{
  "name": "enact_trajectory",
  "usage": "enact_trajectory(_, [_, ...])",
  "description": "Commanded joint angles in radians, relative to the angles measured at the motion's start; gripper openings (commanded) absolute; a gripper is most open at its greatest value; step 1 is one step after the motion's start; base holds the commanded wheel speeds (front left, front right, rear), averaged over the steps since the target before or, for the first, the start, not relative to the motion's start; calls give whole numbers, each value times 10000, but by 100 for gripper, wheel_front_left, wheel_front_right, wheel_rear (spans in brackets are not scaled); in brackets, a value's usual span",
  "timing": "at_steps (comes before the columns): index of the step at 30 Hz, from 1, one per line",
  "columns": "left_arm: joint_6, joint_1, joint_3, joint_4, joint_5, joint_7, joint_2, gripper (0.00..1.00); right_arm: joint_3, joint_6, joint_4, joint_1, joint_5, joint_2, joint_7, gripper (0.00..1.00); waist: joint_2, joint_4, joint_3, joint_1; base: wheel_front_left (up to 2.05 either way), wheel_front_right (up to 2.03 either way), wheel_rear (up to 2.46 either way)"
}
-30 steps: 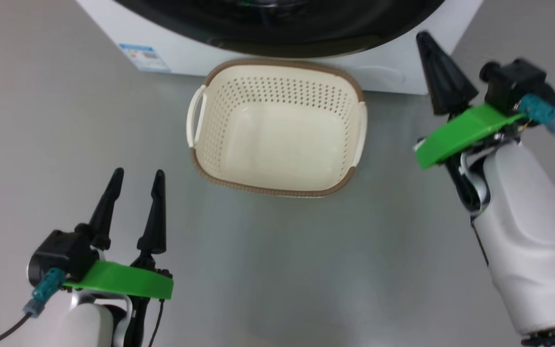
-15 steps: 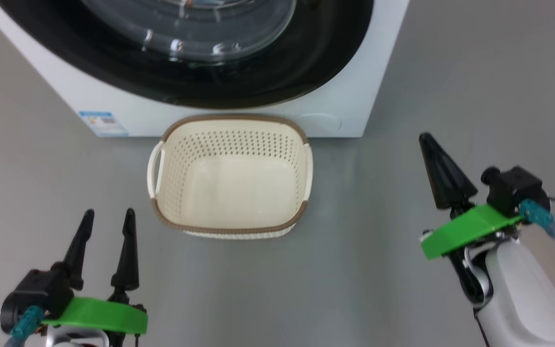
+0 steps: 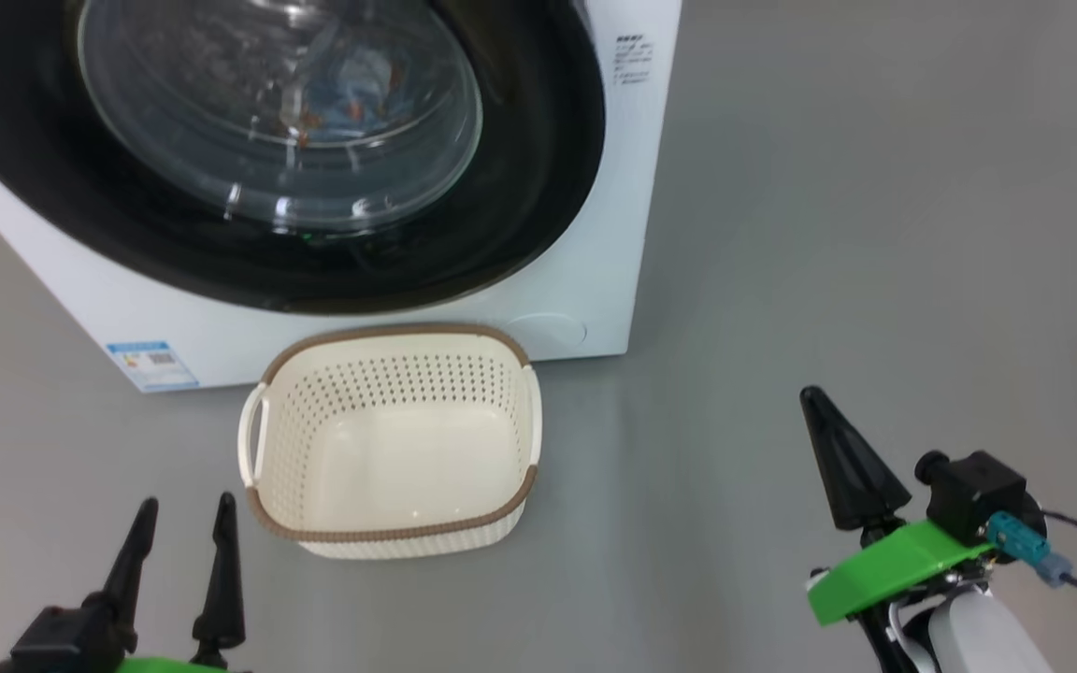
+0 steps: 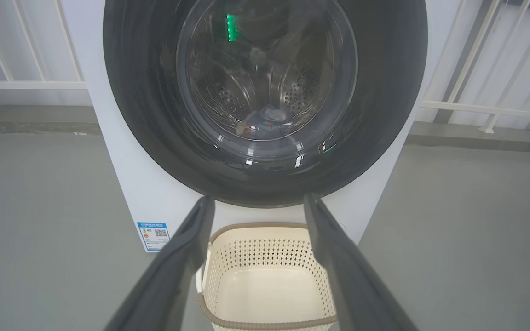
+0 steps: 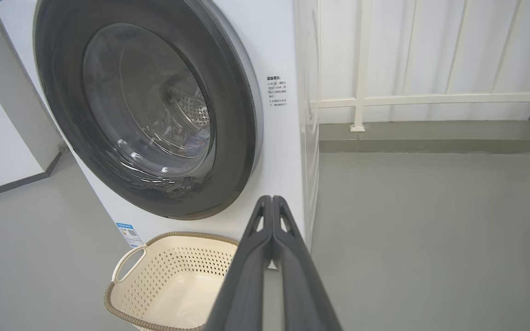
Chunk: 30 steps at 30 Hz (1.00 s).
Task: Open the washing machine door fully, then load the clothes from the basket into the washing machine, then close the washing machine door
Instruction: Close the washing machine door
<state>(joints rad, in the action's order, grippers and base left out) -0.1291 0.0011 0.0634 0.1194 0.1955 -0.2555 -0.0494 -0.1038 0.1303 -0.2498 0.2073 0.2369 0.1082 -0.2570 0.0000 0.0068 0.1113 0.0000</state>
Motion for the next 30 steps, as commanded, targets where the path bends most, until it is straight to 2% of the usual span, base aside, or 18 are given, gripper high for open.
enact_trajectory(1, [-15, -41, 362, -284, -72, -63, -132, 100, -145, 4, 331, -87, -81, -85, -47, 100, 0, -311, -362, 0, 0, 0, 0])
enact_trajectory(11, [12, 550, 561, -317, -300, -63, -64, 100, 421, 4, 872, -1092, -529, -331, -47, 100, 0, -419, -706, 0, 0, 0, 0])
enact_trajectory(30, [340, 983, 514, -411, -389, -63, -15, 100, 440, 4, 837, -1576, -787, -502, -47, 100, 0, -247, -1063, 0, 0, 0, 0])
